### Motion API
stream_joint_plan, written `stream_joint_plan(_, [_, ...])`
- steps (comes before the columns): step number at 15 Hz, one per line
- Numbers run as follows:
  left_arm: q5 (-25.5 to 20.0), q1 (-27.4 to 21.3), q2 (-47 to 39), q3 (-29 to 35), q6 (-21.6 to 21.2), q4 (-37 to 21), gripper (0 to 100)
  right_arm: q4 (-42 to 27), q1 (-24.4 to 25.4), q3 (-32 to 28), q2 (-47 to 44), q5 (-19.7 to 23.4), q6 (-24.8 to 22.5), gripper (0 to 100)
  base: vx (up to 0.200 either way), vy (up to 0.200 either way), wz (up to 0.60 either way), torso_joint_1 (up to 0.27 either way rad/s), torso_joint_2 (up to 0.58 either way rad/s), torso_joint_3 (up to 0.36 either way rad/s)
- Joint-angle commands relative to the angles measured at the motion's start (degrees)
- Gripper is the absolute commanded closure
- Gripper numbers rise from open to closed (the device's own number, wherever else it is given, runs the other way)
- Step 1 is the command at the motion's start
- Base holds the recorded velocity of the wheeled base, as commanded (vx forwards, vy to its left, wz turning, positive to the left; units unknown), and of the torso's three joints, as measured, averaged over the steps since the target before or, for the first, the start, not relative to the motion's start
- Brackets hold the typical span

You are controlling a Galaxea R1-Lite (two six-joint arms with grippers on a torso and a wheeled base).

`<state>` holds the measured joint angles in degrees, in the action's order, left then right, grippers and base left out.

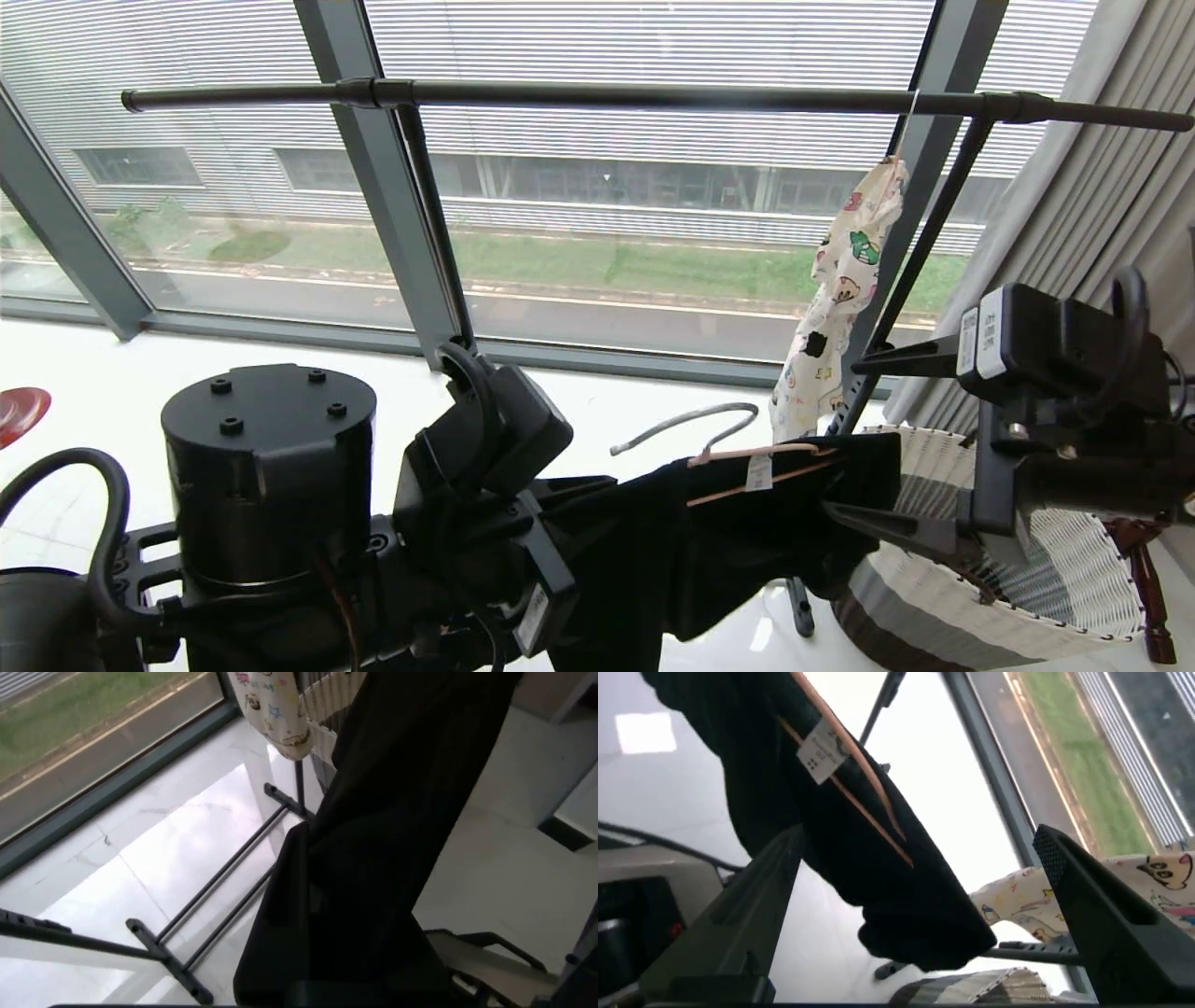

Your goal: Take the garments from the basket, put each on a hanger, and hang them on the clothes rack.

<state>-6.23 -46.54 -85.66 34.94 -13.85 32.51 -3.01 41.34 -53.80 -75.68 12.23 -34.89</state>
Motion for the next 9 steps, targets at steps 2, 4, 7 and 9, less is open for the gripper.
stream_joint_plan(2, [0.0,-3.6,0.1,0.1,0.0,0.0,100,-5.1,0.0,-2.6,0.4,3.2,-3.3,0,0.0,0.0,0.0,0.0,0.0,0.0])
stream_joint_plan(4, [0.3,-6.5,0.2,0.3,0.0,0.0,100,-9.2,1.9,-2.6,0.1,4.8,-4.1,0,0.0,0.0,0.0,0.0,0.0,0.0])
stream_joint_plan(7, [0.3,-8.2,0.1,0.7,0.0,0.0,100,-11.8,5.0,-2.6,-0.5,4.9,-4.0,0,0.0,0.0,0.0,0.0,0.0,0.0])
stream_joint_plan(9, [0.4,-9.3,0.1,1.0,0.0,0.1,100,-12.5,5.4,-2.6,-1.5,5.0,-4.0,0,0.0,0.0,0.0,0.0,0.0,0.0])
